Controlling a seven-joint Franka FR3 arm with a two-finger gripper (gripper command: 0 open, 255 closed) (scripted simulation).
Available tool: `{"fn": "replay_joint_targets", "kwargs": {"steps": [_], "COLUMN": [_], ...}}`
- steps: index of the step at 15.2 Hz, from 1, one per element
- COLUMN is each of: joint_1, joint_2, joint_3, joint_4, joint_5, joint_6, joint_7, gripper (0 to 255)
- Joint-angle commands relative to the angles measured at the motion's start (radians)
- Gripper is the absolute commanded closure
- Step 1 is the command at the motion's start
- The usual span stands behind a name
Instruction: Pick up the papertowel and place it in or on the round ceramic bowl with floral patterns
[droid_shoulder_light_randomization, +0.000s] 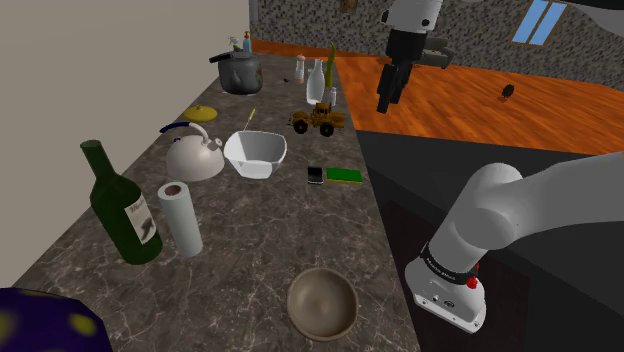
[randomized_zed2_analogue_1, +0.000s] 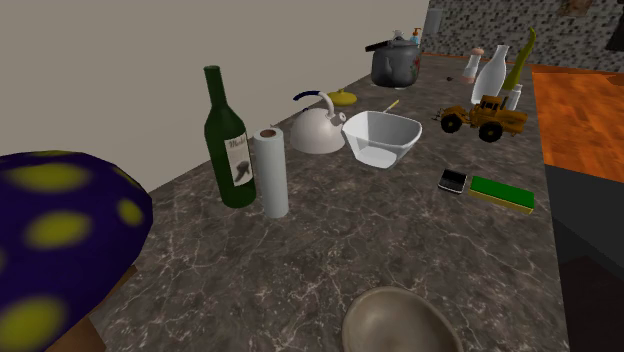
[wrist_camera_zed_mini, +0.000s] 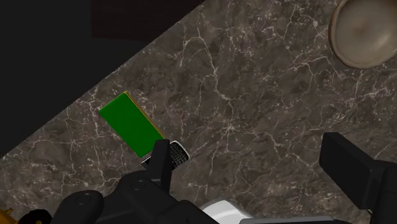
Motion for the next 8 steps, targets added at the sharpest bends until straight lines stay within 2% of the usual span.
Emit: {"fn": "replay_joint_targets", "kwargs": {"steps": [1, 8], "joint_1": [0.000, 0.044], "joint_2": [0.000, 0.147], "joint_3": [0.000, 0.125], "joint_4": [0.000, 0.026], "joint_5": [0.000, 0.076], "joint_6": [0.000, 0.129], "joint_7": [0.000, 0.125], "gripper": [0, 0]}}
